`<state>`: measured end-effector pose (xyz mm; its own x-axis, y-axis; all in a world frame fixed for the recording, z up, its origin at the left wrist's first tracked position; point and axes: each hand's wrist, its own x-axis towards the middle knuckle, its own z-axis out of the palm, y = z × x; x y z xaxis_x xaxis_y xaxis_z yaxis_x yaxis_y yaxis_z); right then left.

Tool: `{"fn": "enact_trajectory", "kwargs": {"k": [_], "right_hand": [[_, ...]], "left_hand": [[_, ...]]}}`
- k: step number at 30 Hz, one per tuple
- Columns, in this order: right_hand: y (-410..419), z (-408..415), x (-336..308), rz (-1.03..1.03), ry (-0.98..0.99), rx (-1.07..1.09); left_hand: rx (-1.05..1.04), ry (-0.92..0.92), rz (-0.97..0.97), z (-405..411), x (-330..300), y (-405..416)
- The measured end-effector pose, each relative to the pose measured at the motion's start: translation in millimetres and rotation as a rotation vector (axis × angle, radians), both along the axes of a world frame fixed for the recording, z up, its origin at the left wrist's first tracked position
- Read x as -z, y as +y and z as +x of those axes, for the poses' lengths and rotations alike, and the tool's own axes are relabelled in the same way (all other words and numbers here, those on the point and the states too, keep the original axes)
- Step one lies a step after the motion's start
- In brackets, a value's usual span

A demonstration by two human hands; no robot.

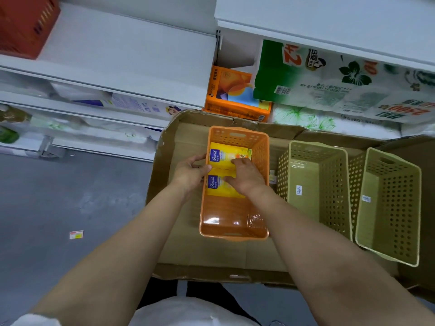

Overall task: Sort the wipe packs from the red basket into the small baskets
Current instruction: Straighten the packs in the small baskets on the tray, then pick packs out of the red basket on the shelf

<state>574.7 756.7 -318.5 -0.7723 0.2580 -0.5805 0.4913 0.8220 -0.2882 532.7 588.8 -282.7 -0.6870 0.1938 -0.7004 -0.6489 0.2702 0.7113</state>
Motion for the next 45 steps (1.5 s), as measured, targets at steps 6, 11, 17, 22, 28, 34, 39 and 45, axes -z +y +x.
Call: {"fn": "enact_trajectory", "kwargs": {"k": [6,11,17,22,28,34,39,45], "right_hand": [[6.2,-16.3,-62.7,0.064,0.099,-0.035],[-21.2,-22.8,-147.8,0.182,0.310,-0.048],[-124.5,-20.9,-236.7,0.248,0.648,-0.031],[-239.9,-34.9,-255.6,0.206,0.854,-0.035],[-345.5,-89.5,-247.8,0.105,0.889,-0.042],[-384.1,-183.3,-240.5,0.117,0.853,-0.120],[-394.8,-290.6,-241.9,0.094,0.875,-0.150],[-403.3,-427.7,-259.0,0.027,0.869,-0.232]], "left_hand": [[0.264,0.277,-0.286,-20.6,-42.2,-34.2],[0.433,0.706,-0.373,-55.3,-105.2,-96.2],[0.479,1.103,-0.405,-83.2,-161.2,-228.7],[0.524,1.257,-0.558,-108.6,-186.8,-350.8],[0.416,1.247,-0.621,-150.5,-190.4,-448.0],[0.306,1.216,-0.606,-229.2,-186.8,-486.6],[0.238,1.239,-0.609,-319.5,-192.0,-502.8],[0.200,1.188,-0.669,-429.4,-209.2,-513.0]]}}
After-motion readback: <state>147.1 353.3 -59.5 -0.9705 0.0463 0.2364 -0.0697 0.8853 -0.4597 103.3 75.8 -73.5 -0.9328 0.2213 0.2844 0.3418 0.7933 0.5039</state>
